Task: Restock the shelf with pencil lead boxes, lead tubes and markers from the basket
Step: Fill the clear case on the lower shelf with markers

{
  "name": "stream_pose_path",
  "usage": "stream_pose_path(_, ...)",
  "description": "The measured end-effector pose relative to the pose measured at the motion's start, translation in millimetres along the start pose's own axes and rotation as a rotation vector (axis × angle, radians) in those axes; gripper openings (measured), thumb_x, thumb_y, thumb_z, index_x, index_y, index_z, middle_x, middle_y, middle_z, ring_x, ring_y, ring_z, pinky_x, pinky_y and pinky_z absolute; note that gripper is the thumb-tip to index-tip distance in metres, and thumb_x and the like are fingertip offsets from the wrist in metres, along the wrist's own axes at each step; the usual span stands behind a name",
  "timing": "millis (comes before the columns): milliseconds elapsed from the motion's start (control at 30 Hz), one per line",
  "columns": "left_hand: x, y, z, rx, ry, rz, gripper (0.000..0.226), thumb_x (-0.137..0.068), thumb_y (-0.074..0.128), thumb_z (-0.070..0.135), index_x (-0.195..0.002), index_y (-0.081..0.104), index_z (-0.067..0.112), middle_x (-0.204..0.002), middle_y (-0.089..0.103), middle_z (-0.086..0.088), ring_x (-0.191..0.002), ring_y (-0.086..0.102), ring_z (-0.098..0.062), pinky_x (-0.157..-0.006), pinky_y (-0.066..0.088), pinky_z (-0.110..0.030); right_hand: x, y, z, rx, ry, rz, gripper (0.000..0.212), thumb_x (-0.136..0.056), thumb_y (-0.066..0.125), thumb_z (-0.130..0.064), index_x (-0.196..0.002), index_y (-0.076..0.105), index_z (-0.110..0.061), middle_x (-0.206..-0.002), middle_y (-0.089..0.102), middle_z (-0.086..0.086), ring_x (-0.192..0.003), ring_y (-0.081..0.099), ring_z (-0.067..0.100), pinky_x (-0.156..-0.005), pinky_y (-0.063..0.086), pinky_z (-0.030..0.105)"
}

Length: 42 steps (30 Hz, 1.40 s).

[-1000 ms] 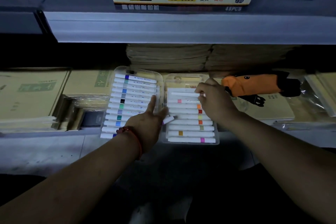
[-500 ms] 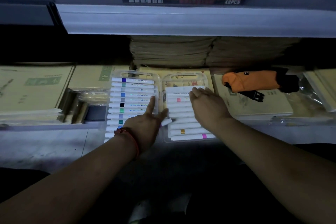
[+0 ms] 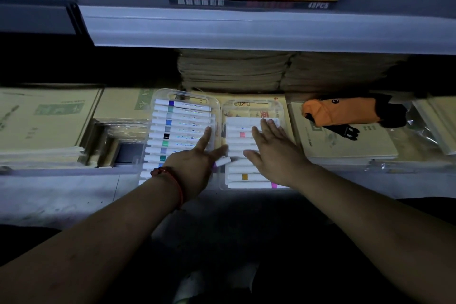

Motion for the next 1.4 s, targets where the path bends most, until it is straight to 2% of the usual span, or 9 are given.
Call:
stream_pose_path(167,-4.8,0.9,-7.8,0.265,0.011,0.221,0.047,-0.104,0.045,0.031,-0.150,0.042,0.023,-0.164,0.020,-0.011,-0.123,0.058,-0.037,-0.096,0.050,-0.040,-3.3,-10.3,1.3,-0.120,0.005,-0.030,0.070,-0.106,0.030,-0.050,-0.161,0.008,-0.010,-0.167,-0.005,0.015,-0.155,-0.010,0.029,-0.126,-0.002,0.040)
stream_pose_path(267,-7.5,-1.1,-5.7,0.524,0.002,0.402,0.022,-0.102,0.053,0.023,-0.108,0.061,0.004,-0.117,0.055,-0.014,-0.093,0.063,-0.034,-0.079,0.044,-0.029,-0.1,-17.7,-3.5,-0.153,-0.005,0.012,0.066,-0.106,0.037,-0.044,-0.159,0.018,-0.009,-0.168,0.002,0.015,-0.155,-0.002,0.030,-0.126,0.005,0.041)
stream_pose_path(400,-4.4,-16.4,11.0,1.216,-0.199,0.355,0.034,-0.104,0.053,0.028,-0.101,0.069,-0.002,-0.080,0.070,-0.014,-0.062,0.065,-0.013,-0.056,0.053,-0.025,3.9,-28.7,-27.7,-0.521,-0.091,0.241,0.039,-0.098,0.060,-0.033,-0.133,0.059,-0.016,-0.135,0.056,0.005,-0.125,0.055,0.024,-0.105,0.046,0.038)
stream_pose_path(533,-10.4,-23.0,18.0,1.875,-0.300,0.333,0.031,-0.106,0.047,0.025,-0.118,0.066,0.004,-0.112,0.074,-0.017,-0.106,0.071,-0.028,-0.094,0.057,-0.047,8.1,-35.4,-55.6,-1.225,-0.002,-0.014,0.044,-0.087,0.077,-0.027,-0.120,0.047,-0.025,-0.101,0.071,0.005,-0.083,0.074,0.024,-0.076,0.063,0.048)
stream_pose_path(800,-11.8,-27.7,21.5,2.071,-0.328,0.233,0.031,-0.106,0.046,0.028,-0.113,0.067,0.006,-0.112,0.073,-0.018,-0.096,0.074,-0.029,-0.071,0.063,-0.047,6.9,-42.1,-62.4,-1.441,0.023,-0.012,0.032,-0.086,0.074,0.001,-0.113,0.066,-0.014,-0.094,0.075,0.019,-0.082,0.075,0.034,-0.078,0.062,0.048)
stream_pose_path(967,-14.0,-26.0,18.6,2.033,-0.321,0.215,0.038,-0.109,0.040,0.024,-0.121,0.057,-0.008,-0.112,0.072,-0.023,-0.105,0.071,-0.038,-0.093,0.056,-0.053,-12.6,-47.3,-24.6,-0.755,0.072,0.324,0.013,-0.094,0.067,-0.011,-0.104,0.075,-0.009,-0.082,0.072,0.003,-0.076,0.069,0.010,-0.062,0.051,0.022)
stream_pose_path(1134,-2.5,-20.5,12.8,1.767,-0.373,0.200,0.032,-0.108,0.042,0.027,-0.102,0.064,0.005,-0.075,0.067,-0.008,-0.048,0.056,-0.023,-0.045,0.047,-0.028,-29.9,-35.3,9.1,-0.033,0.055,0.418,0.033,-0.096,0.058,-0.010,-0.124,0.070,-0.023,-0.112,0.072,0.002,-0.105,0.066,0.027,-0.108,0.040,0.041)
stream_pose_path(1300,-3.1,-2.6,7.7,1.500,-0.380,0.184,0.017,-0.105,0.051,0.023,-0.099,0.064,0.012,-0.068,0.047,-0.008,-0.046,0.041,-0.019,-0.043,0.033,-0.025,-36.4,-25.3,11.6,0.199,0.091,0.320,0.048,-0.092,0.041,-0.006,-0.135,0.058,-0.021,-0.130,0.064,0.004,-0.123,0.058,0.024,-0.124,0.015,0.045)
stream_pose_path(1400,-4.5,0.5,7.6,1.541,-0.393,0.182,0.015,-0.105,0.050,0.019,-0.111,0.063,0.015,-0.069,0.045,-0.007,-0.043,0.037,-0.016,-0.040,0.030,-0.021,-34.2,-18.0,5.3,0.197,0.115,0.110,0.060,-0.098,0.036,-0.008,-0.156,0.022,-0.007,-0.163,0.024,0.013,-0.152,0.020,0.028,-0.125,0.010,0.040)
Point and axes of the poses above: each hand's wrist, its own x-axis away from the middle knuckle, its own y-axis out of the palm, z = x × y, the point moved 1 cm from there along -x, towards the middle knuckle
